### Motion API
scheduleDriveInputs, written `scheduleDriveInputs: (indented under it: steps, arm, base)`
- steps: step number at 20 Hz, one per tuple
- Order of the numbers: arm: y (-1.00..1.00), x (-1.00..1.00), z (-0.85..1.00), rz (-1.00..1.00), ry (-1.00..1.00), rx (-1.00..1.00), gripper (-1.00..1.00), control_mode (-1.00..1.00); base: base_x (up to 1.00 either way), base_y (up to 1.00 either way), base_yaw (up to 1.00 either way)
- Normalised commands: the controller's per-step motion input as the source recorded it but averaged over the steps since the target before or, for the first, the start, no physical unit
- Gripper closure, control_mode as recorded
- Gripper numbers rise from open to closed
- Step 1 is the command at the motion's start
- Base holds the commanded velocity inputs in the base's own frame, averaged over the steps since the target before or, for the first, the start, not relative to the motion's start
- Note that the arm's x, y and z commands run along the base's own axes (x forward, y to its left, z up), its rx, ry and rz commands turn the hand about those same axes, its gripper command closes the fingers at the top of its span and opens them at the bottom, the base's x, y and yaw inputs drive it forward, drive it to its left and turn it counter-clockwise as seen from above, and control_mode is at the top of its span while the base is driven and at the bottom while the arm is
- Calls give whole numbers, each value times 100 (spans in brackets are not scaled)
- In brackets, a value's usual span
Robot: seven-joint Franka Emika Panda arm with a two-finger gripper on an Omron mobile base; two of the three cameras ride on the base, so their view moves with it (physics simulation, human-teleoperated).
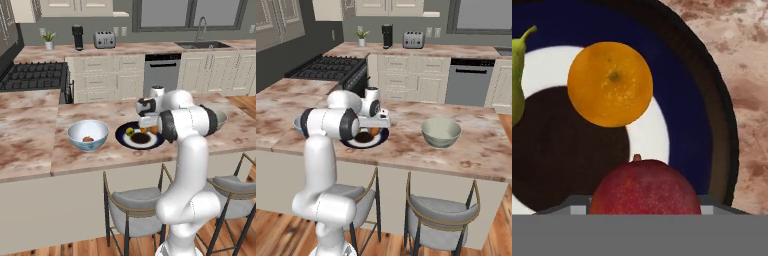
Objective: Take the fruits from the plate on the dining counter and place two fruits in each bowl.
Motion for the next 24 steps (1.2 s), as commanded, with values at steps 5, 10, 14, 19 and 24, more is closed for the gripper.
scheduleDriveInputs:
  steps: [5,10,14,19,24]
  arm:
    - [15,-56,67,-6,-4,1,100,-100]
    - [58,-46,53,-2,-7,0,100,-100]
    - [94,-21,26,0,-14,0,100,-100]
    - [100,-2,7,0,-17,1,100,-100]
    - [85,1,5,1,-13,10,100,-100]
  base:
    - [0,0,0]
    - [0,0,0]
    - [0,0,0]
    - [0,0,0]
    - [0,0,0]
